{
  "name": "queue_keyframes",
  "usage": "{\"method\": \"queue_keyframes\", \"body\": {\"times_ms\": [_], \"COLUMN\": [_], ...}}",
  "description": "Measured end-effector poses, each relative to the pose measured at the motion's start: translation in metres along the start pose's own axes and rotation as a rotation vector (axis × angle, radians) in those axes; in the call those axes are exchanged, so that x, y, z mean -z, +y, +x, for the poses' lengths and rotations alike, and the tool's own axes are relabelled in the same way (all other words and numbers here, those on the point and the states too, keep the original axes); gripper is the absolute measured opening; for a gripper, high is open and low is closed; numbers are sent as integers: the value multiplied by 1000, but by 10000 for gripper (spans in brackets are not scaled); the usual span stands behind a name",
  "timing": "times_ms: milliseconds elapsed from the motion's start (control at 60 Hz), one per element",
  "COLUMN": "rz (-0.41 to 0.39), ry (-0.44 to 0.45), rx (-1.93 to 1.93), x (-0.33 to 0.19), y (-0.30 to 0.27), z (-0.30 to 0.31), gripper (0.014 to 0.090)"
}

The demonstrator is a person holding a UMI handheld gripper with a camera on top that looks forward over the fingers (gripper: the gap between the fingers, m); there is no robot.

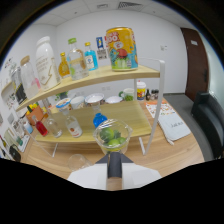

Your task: Make me a cup of Mojito.

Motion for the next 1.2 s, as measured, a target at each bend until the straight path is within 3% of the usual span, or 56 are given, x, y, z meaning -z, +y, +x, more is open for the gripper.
{"method": "queue_keyframes", "body": {"times_ms": [233,667,967,1200], "rz": [-14,217,288,340], "ry": [51,268,363,384], "rx": [68,876,1583,1855], "x": [-1,-8,-19,-24], "y": [36,-5,-22,-22], "z": [-31,-45,-58,-66], "gripper": [158,158,156,155]}}
